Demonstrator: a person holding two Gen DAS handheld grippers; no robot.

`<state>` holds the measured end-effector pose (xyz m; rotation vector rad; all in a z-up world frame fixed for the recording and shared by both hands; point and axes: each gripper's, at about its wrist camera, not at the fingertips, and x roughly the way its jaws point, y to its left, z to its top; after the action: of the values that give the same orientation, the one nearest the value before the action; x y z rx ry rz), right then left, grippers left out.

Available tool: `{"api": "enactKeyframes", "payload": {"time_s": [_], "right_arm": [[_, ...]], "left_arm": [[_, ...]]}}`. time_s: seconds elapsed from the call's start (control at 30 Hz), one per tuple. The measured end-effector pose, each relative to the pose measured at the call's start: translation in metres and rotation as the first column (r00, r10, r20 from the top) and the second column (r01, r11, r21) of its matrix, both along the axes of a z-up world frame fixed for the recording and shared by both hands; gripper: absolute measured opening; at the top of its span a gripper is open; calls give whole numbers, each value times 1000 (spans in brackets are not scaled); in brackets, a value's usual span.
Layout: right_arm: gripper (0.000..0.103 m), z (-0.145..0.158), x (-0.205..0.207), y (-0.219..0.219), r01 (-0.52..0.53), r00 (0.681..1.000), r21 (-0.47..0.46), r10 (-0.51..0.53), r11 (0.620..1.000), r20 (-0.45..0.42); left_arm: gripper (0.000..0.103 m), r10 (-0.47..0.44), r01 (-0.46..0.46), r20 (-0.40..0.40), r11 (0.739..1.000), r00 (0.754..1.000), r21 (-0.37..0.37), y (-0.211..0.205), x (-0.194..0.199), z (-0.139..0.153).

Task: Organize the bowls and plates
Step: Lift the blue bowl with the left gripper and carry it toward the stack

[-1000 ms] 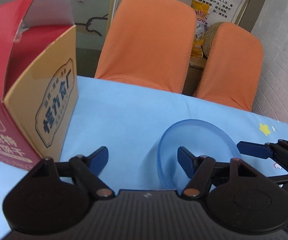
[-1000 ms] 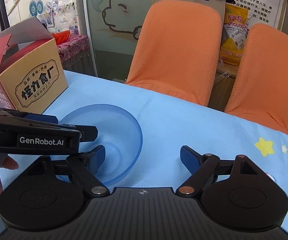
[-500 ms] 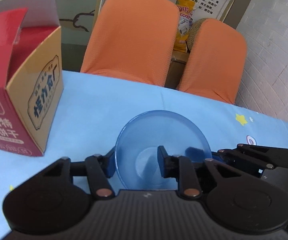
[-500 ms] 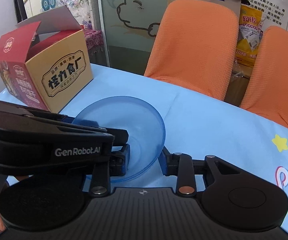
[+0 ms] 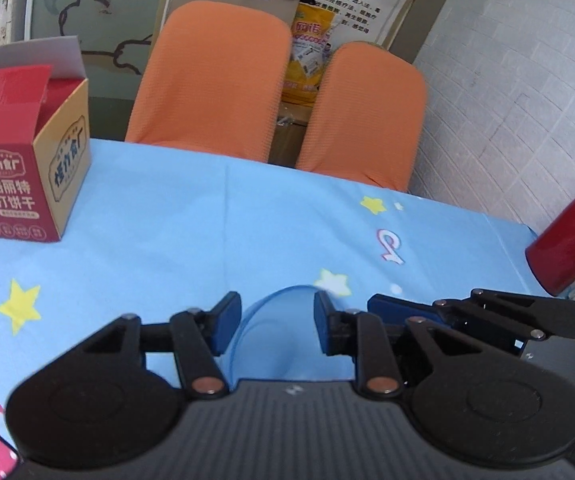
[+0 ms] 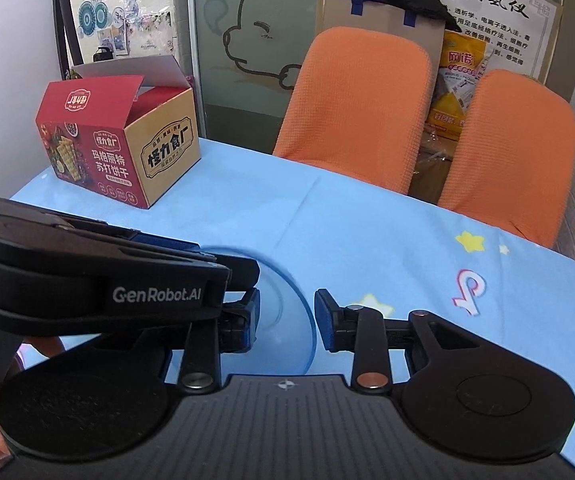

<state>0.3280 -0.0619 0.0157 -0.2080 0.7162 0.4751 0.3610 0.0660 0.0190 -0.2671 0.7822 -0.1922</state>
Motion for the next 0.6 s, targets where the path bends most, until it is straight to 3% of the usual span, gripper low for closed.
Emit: {"api": "enactKeyframes", "payload": {"time_s": [0.13,0.23,0.33,0.37,0.4,0.47,0.53,0.6], "right_arm": [[58,-7,-20,-21,32,998,42,-30,999,-53],[61,-21,-18,-21,61,996,29,-59,998,-65],[63,-23,-18,-31,73,995,59,-69,996,-69],[64,-23,-17,-33,72,995,60,-67,996,-72],[66,-22,-17,-35,68,995,62,-63,996,-73],[73,-20,-18,-38,45,996,54,-41,998,-73],[92,-23,-16,-35,16,995,31,-13,999,-95],[103,-27,-14,-32,10,995,32,-6,999,-102]], "left_arm": [[24,-98,95,-25,991,995,-95,-34,-21,0],[24,-88,88,25,996,996,9,-54,-33,-2],[29,-86,86,34,996,996,16,-44,-38,-3],[34,-85,85,34,996,996,19,-38,-38,-2],[47,-83,81,39,996,996,32,-31,-38,-1],[58,-68,65,48,996,996,68,-18,-38,0],[59,-83,77,50,992,995,100,-7,-37,0],[61,-82,77,40,991,996,112,3,-35,-5]]}}
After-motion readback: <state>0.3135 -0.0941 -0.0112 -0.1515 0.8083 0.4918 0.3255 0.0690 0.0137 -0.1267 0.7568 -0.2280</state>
